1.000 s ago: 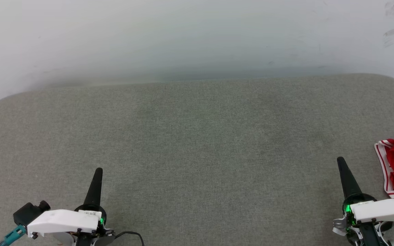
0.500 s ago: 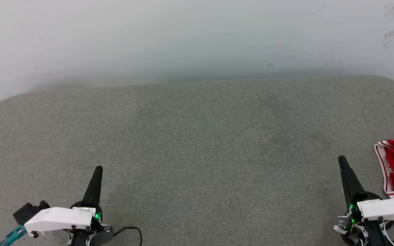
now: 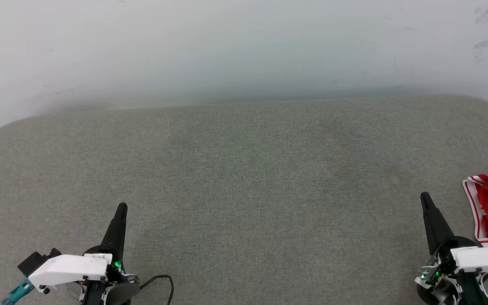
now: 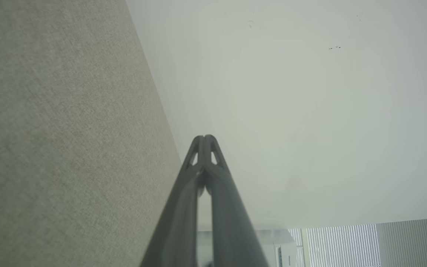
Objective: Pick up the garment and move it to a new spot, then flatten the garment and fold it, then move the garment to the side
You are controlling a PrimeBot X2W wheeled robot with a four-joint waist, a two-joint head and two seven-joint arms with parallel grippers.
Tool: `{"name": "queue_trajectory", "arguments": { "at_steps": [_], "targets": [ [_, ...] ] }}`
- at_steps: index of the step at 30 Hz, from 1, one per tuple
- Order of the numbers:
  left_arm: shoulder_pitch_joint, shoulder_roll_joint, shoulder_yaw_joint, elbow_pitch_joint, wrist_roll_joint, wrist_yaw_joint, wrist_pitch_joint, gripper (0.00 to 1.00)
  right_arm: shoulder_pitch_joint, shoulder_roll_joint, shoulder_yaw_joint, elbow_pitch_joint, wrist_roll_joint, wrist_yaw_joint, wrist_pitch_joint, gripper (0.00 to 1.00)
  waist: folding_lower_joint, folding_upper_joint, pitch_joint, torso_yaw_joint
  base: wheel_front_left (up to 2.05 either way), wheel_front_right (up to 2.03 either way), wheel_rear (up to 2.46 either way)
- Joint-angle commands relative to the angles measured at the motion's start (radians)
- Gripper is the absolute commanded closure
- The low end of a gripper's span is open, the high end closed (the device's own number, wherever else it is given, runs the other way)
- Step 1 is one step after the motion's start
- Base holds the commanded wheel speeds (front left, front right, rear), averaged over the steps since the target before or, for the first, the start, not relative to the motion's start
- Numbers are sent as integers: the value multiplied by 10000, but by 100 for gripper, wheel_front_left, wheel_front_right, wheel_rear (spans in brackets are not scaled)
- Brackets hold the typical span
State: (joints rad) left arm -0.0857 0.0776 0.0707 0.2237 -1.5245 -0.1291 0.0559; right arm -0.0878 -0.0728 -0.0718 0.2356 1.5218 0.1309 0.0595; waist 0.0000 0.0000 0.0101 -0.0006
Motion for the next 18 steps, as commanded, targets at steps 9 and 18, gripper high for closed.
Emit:
{"name": "queue_trajectory", "arguments": {
  "at_steps": [9, 18],
  "targets": [
    [-206, -42, 87, 136, -698, -25, 210, 100, -202, 13, -89, 52, 703, -3, 210, 100, 0, 0, -37, 3, 0, 0, 0],
    [-240, -62, 146, 227, -1153, -27, 358, 100, -236, 33, -161, 90, 1152, -3, 367, 100, 0, 0, -69, 6, 0, 0, 0]
  ]
}}
